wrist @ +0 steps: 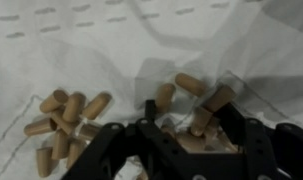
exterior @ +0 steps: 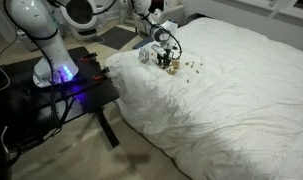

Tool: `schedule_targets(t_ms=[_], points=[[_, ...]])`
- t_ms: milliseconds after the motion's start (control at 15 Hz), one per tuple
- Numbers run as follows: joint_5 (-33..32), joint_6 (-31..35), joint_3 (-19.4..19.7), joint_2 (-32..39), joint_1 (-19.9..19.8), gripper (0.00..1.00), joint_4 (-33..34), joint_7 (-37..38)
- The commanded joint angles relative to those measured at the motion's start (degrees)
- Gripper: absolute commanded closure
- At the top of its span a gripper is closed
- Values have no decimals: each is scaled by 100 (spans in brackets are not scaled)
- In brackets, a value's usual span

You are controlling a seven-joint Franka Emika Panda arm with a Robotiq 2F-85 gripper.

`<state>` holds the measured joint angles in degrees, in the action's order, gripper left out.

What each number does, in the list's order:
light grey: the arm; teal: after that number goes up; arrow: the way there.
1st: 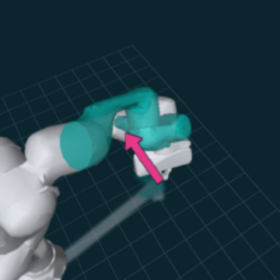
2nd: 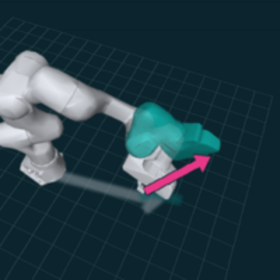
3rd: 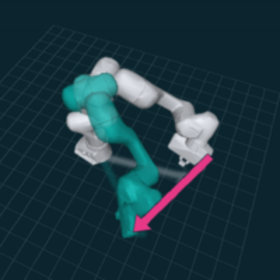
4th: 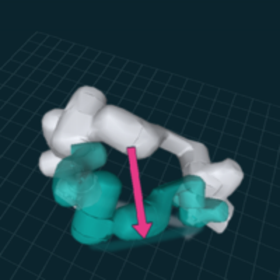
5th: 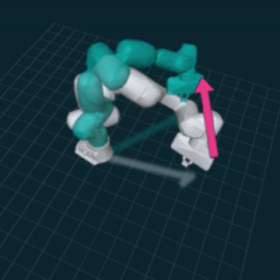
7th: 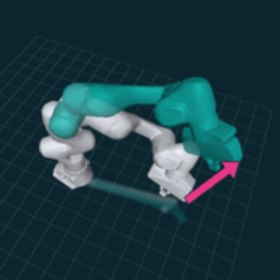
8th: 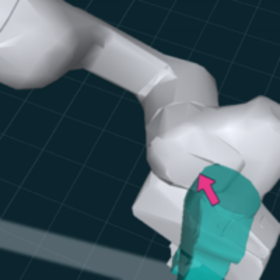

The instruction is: Pick some objects from the bed and put them in the clear bottle

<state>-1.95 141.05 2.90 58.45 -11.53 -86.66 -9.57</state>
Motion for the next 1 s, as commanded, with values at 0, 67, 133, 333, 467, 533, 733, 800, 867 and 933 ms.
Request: schedule_targets(t_ms=[0,67,133,333,467,533,733,800,867,933], points=[[111,-401,-25,-8,-8,46,139,119],[116,-433,-25,-46,-3,44,95,124],[122,-473,-32,-90,-6,40,34,108],[138,-569,-28,-176,-9,37,-113,94],[148,-647,-29,-220,-16,38,-187,90],[158,-674,-32,-243,-20,43,-216,90],[184,-743,-35,-359,-31,65,-333,83],[192,-759,-34,-382,-34,65,-355,81],[198,-751,-34,-434,-34,66,-416,75],[202,-754,-34,-459,-39,63,-440,69]])
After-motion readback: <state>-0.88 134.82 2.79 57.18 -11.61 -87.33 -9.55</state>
